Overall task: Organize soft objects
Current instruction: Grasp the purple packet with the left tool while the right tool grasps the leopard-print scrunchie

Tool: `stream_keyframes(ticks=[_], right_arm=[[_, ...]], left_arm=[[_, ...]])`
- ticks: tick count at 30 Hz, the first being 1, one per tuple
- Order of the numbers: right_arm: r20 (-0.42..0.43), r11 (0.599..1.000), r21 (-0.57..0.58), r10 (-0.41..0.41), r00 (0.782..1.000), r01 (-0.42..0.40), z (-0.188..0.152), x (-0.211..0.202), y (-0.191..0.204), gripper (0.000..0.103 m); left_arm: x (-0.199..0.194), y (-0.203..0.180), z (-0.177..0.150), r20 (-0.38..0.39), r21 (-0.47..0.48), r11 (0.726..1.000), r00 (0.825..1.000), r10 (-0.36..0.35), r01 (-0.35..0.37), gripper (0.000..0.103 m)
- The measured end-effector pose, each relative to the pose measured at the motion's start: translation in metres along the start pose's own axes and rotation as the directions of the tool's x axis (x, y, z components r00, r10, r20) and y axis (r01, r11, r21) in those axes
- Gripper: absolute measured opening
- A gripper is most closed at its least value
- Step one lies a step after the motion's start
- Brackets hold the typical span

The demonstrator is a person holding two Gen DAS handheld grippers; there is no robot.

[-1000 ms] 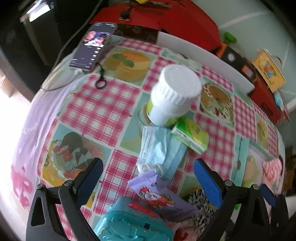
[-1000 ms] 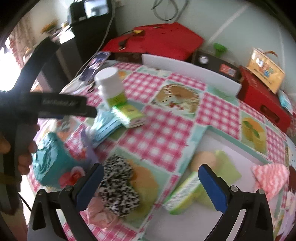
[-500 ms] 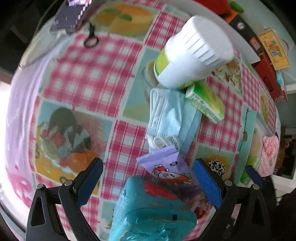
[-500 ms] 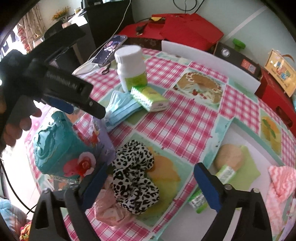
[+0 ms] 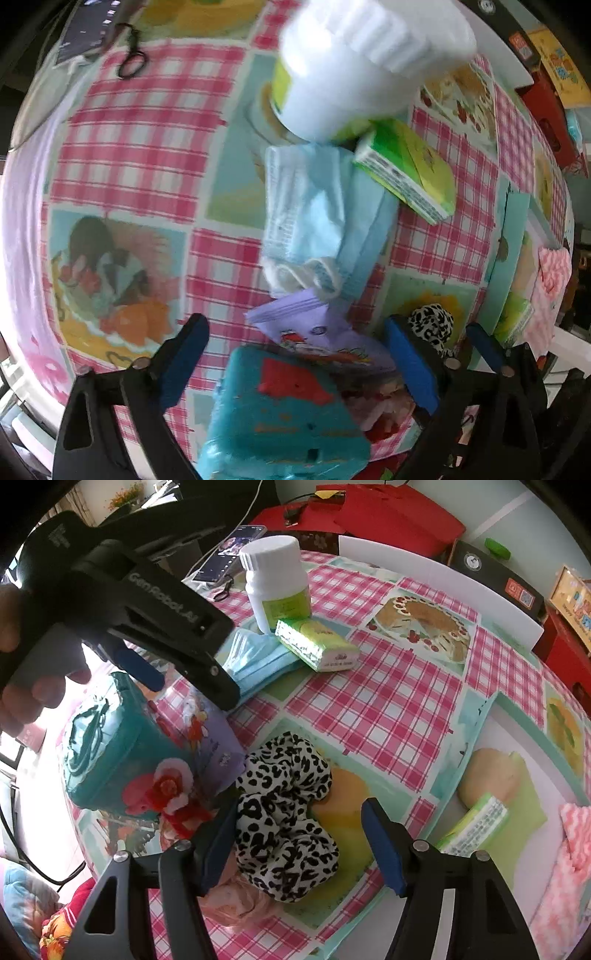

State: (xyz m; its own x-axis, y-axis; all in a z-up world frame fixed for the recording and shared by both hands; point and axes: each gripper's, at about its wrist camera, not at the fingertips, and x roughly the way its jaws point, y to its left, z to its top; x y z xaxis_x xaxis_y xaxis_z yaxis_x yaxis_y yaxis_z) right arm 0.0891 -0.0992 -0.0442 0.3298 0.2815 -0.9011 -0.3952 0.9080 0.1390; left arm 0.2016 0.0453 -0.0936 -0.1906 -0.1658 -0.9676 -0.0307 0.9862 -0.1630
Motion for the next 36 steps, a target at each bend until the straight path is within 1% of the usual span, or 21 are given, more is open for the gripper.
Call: stream_keyframes(ticks=[2,8,9,12,15,18,20,22,24,26,27,29,31,32,34,35,36], right_arm=[[-0.002,1.0,0.008,0.001,1.0,-0.001,-0.001,0.0,-0.002,0.071],[-0.006,1.0,0.011,0.003,1.0,-0.003,0.002,0.006,-0.005,0.07],[-0.006,1.0,0.01,0.001,1.0,-0.001,0.003,0.008,-0.005,0.07],[-0.004,1.0,0.017,-0.005,1.0,0.005,0.004,0.009,-0.006,0.068],[0.0,1.0,0.027,-0.014,1.0,0.014,0.004,0.009,-0.008,0.067],[0.0,0.999,0.037,-0.028,1.0,0.028,0.004,0.009,-0.01,0.067],[0.001,0.999,0.041,-0.031,1.0,0.031,0.004,0.009,-0.011,0.066],[0.004,0.998,0.044,-0.033,0.999,0.033,0.004,0.009,-0.012,0.063],[0.006,0.998,0.049,-0.038,0.999,0.038,0.004,0.009,-0.013,0.06],[0.009,0.998,0.056,-0.038,0.999,0.037,0.004,0.008,-0.015,0.058],[0.01,0.998,0.06,-0.038,0.999,0.038,0.004,0.008,-0.015,0.056],[0.013,0.997,0.067,-0.037,0.999,0.036,0.004,0.007,-0.017,0.053],[0.017,0.997,0.075,-0.033,0.999,0.032,0.004,0.006,-0.02,0.049],[0.018,0.996,0.08,-0.033,0.999,0.031,0.004,0.006,-0.022,0.048],[0.022,0.996,0.089,-0.031,0.999,0.028,0.004,0.005,-0.024,0.044],[0.024,0.995,0.094,-0.028,0.999,0.026,0.004,0.005,-0.025,0.043],[0.026,0.995,0.097,-0.026,0.999,0.024,0.004,0.004,-0.026,0.042]], left_arm=[[0.006,-0.007,0.002,-0.019,0.005,1.0,1.0,-0.009,0.009,0.091],[0.023,-0.026,0.008,-0.058,0.02,1.0,0.998,0.007,-0.006,0.09],[0.029,-0.036,0.008,-0.061,0.021,1.0,0.998,0.006,-0.005,0.09],[0.037,-0.05,0.006,-0.057,0.026,1.0,0.998,0.007,-0.006,0.09],[0.041,-0.065,0.004,-0.059,0.02,1.0,0.998,-0.004,0.005,0.09],[0.045,-0.082,0.005,-0.047,0.033,0.999,0.999,0.003,-0.001,0.089],[0.044,-0.088,0.004,-0.041,0.036,0.999,0.999,0.016,-0.014,0.081],[0.044,-0.095,0.004,-0.034,0.037,0.999,0.999,0.027,-0.025,0.078],[0.045,-0.106,0.002,-0.025,0.043,0.999,0.999,0.029,-0.028,0.071],[0.046,-0.115,0.001,-0.018,0.052,0.998,0.999,0.03,-0.029,0.059],[0.048,-0.12,0.001,-0.016,0.054,0.998,0.999,0.03,-0.029,0.056],[0.048,-0.125,-0.002,-0.013,0.053,0.998,1.0,0.027,-0.027,0.044],[0.046,-0.125,-0.005,-0.011,0.048,0.999,1.0,0.018,-0.017,0.037],[0.047,-0.127,-0.006,-0.007,0.042,0.999,1.0,0.015,-0.014,0.029],[0.049,-0.123,-0.011,-0.002,0.031,1.0,1.0,0.005,-0.005,0.018],[0.05,-0.122,-0.012,0.0,0.027,1.0,1.0,-0.001,0.001,0.015],[0.051,-0.122,-0.014,0.002,0.025,1.0,1.0,-0.008,0.008,0.015]])
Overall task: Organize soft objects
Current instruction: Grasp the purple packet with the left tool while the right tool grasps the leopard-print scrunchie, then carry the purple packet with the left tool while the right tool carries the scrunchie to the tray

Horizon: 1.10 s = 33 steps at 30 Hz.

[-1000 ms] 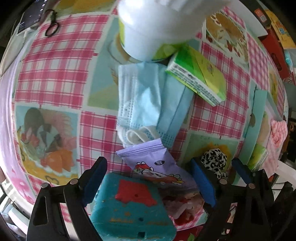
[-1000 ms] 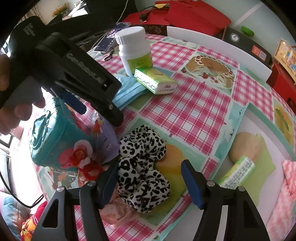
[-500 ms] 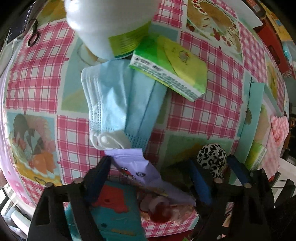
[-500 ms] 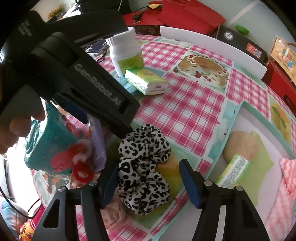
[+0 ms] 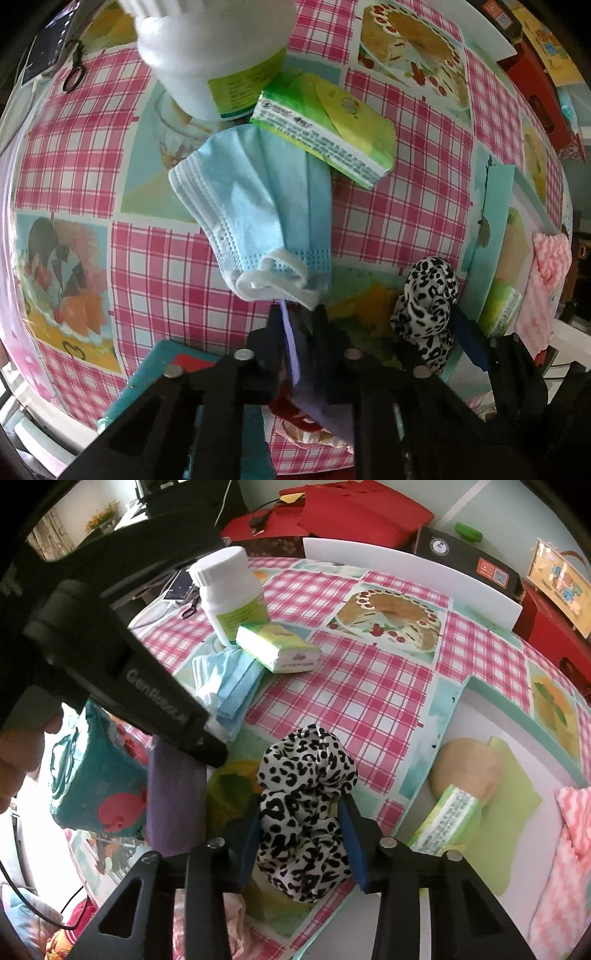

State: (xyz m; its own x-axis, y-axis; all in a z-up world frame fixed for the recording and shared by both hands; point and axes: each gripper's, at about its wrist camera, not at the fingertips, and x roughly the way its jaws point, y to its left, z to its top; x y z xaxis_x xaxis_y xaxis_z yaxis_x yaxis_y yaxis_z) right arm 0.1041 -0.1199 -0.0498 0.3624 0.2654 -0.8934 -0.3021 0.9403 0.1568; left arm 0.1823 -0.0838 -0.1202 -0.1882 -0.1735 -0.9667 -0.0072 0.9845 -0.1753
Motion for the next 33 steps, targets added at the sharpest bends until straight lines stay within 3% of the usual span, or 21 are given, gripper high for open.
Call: stream_keyframes(ticks=[12,21,28,33], right_arm=[[0.013,0.999,0.029,0.017,1.0,-0.018,0.001,-0.002,-0.009,0.034],[0.036,0.997,0.068,0.026,0.999,-0.029,0.0,-0.008,-0.018,0.023],[0.079,0.994,0.101,0.034,0.996,-0.042,0.002,-0.022,-0.026,0.019],[0.107,0.992,0.114,0.047,0.993,-0.06,0.003,-0.03,-0.03,0.019]], left_arm=[[-0.02,-0.004,-0.026,0.054,0.032,0.999,0.998,-0.028,0.026,0.01],[-0.062,0.011,-0.032,0.136,0.033,0.993,0.984,-0.117,0.114,0.009],[-0.114,0.058,-0.049,0.28,0.01,0.983,0.943,-0.18,0.185,0.009],[-0.125,0.078,-0.06,0.354,-0.019,0.968,0.908,-0.226,0.248,0.009]])
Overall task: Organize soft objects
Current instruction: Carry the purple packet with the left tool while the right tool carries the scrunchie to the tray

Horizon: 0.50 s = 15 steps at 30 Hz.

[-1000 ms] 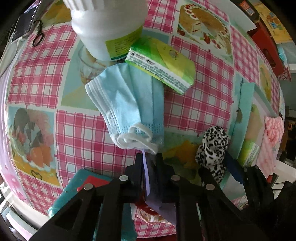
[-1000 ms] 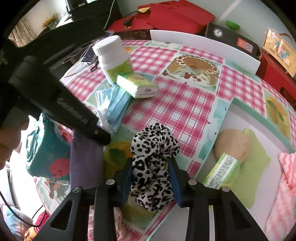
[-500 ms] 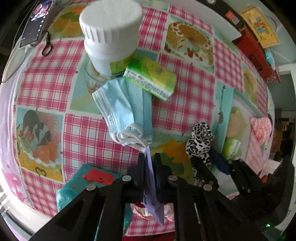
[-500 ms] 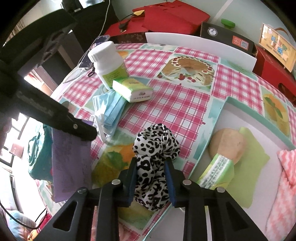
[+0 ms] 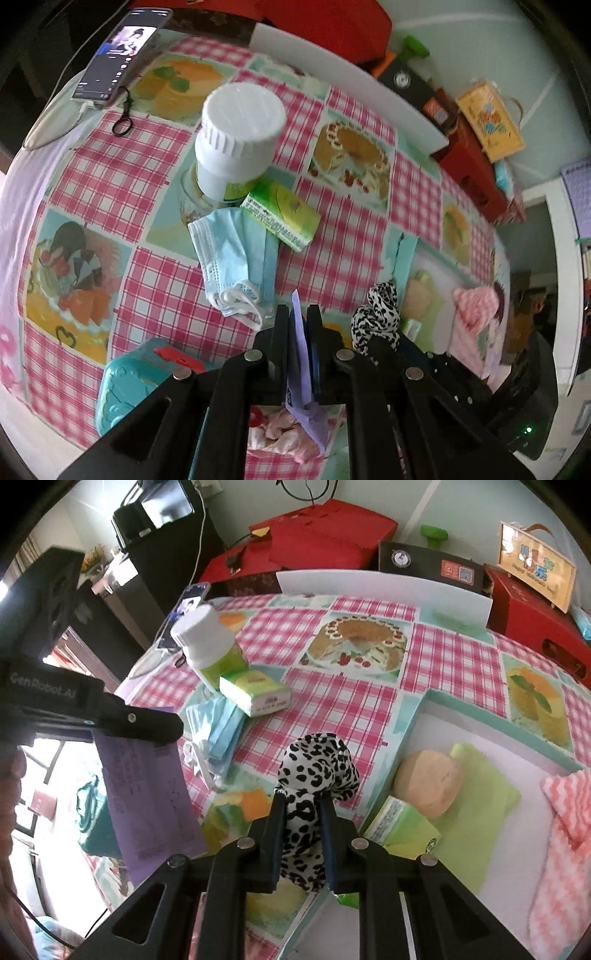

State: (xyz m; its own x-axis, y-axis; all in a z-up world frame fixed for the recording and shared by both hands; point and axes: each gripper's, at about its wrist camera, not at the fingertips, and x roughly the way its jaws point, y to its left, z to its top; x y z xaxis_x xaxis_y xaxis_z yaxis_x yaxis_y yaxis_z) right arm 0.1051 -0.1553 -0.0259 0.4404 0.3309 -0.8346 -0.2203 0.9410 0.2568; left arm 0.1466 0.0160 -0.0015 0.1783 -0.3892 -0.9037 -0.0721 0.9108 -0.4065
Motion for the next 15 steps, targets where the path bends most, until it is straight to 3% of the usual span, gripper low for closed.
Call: stream_keyframes(ticks=[5,15], right_arm=[[0.062,1.0,-0.002,0.004,0.998,-0.003,0.005,-0.023,0.0,0.019],[0.196,0.999,0.025,-0.032,0.98,0.028,0.013,-0.072,-0.008,0.019]], left_arm=[[-0.008,-0.003,0.0,0.074,-0.011,1.0,0.997,-0.008,0.009,0.009],[-0.027,-0.038,-0.003,0.188,0.058,0.998,0.982,-0.021,0.01,0.009]])
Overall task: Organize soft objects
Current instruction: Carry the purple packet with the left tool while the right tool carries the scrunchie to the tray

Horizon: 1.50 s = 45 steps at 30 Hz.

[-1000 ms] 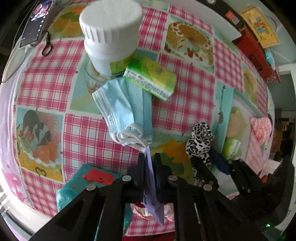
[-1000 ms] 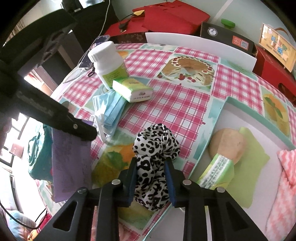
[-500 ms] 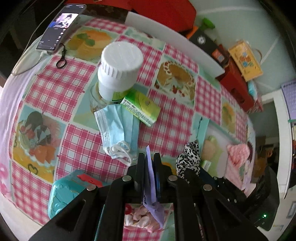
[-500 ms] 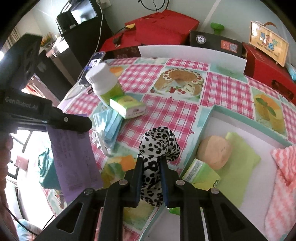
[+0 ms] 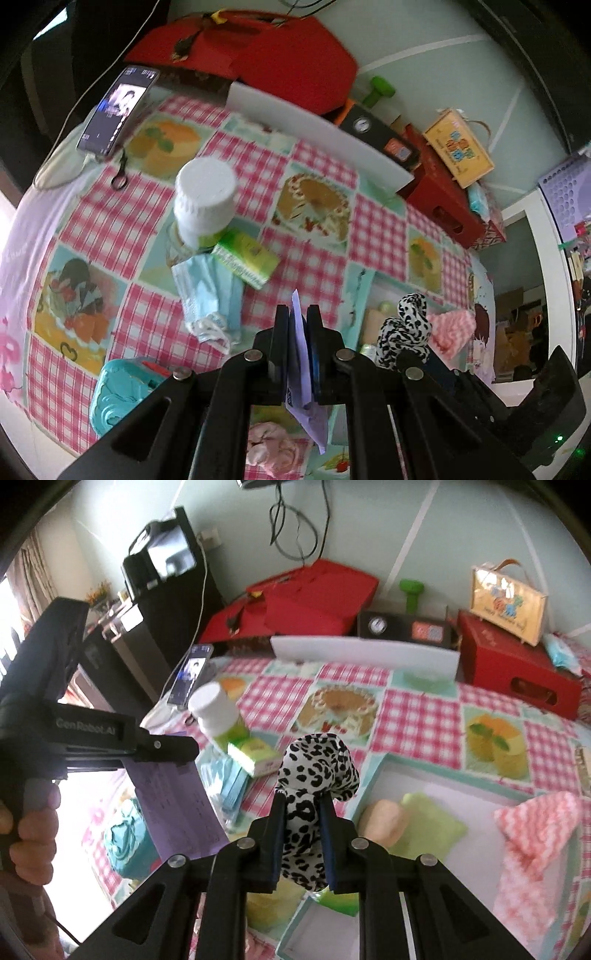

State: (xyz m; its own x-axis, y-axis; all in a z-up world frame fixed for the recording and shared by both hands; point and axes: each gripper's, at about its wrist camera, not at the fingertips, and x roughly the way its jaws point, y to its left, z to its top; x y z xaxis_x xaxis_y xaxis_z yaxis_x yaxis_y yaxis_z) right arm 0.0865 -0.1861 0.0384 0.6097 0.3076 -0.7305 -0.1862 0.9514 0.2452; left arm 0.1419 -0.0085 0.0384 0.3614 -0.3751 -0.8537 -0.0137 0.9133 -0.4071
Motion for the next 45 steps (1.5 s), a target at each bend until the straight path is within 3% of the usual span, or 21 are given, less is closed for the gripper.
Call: stream_keyframes(ticks=[9,16,29,35,39,45], right_arm=[[0.073,0.993,0.078,-0.099,0.992,0.093,0.004,-0.038,-0.038,0.019],[0.085,0.961,0.204,-0.21,0.974,0.189,-0.003,-0.06,-0.092,0.019],[0.043,0.825,0.436,-0.419,0.907,0.36,-0.037,-0.11,-0.187,0.019],[-0.019,0.781,0.476,-0.45,0.893,0.404,-0.048,-0.108,-0.205,0.019],[-0.064,0.786,0.477,-0.416,0.907,0.394,-0.053,-0.089,-0.213,0.019],[-0.157,0.773,0.464,-0.41,0.899,0.433,-0.064,-0.061,-0.224,0.019]], left_arm=[[0.004,-0.041,-0.005,0.032,0.089,0.995,0.998,-0.056,0.053,0.009],[0.02,-0.071,-0.009,0.024,0.134,0.986,0.994,-0.104,0.1,0.009],[0.068,-0.134,-0.035,-0.08,0.251,0.95,0.982,-0.17,0.185,0.009],[0.087,-0.151,-0.043,-0.115,0.282,0.933,0.973,-0.199,0.224,0.009],[0.1,-0.156,-0.047,-0.136,0.276,0.927,0.965,-0.222,0.252,0.009],[0.122,-0.164,-0.056,-0.156,0.299,0.913,0.958,-0.24,0.277,0.009]])
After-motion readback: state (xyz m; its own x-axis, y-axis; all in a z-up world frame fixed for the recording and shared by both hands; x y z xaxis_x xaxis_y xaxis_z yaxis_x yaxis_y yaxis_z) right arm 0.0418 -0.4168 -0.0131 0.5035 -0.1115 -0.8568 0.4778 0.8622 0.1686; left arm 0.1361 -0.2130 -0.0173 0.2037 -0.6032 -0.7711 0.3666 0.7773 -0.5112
